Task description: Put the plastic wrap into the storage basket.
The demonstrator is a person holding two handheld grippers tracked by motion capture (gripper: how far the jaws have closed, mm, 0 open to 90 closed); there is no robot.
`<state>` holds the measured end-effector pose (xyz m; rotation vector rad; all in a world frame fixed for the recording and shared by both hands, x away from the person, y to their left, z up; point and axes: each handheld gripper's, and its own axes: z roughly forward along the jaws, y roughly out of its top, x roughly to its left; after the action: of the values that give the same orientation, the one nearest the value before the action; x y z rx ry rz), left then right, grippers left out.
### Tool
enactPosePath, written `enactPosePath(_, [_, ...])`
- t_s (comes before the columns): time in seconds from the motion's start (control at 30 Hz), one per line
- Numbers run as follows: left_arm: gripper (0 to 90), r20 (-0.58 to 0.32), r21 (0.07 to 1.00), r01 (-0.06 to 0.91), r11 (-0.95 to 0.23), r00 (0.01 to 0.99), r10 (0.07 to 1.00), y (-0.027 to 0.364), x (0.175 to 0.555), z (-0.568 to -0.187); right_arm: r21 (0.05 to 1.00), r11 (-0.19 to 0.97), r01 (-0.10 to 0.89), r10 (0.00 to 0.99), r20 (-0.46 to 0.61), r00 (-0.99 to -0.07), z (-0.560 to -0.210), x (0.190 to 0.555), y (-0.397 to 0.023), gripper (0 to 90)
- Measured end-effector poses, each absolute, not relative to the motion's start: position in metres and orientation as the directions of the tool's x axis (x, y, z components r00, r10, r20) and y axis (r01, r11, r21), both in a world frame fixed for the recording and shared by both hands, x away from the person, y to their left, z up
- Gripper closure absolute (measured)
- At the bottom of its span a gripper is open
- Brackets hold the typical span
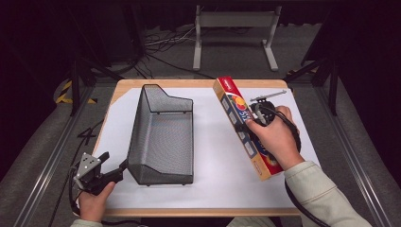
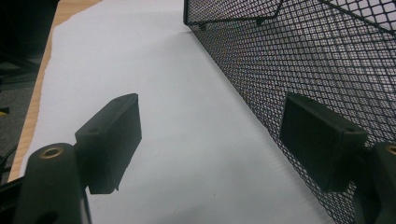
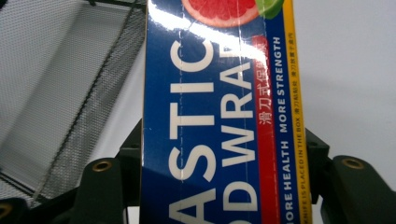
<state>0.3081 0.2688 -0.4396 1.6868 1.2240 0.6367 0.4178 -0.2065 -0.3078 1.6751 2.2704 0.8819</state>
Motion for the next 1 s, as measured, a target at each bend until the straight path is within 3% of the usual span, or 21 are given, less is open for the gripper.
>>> enactPosePath(0.7, [21.5, -0.103, 0.899, 0.432, -0.072, 0.368, 0.924, 0.272, 0.303, -0.439, 0.55, 0.253, 0.796, 0.888, 0.194, -0.416, -0.298, 0.417, -0.124, 40.8])
enactPosePath(1.0, [21.5, -0.094, 0.898, 0.432, -0.079, 0.363, 0.927, 0.271, 0.302, -0.439, 0.539, 0.227, 0.811, 0.857, 0.286, -0.429, -0.294, 0.42, -0.093, 40.6])
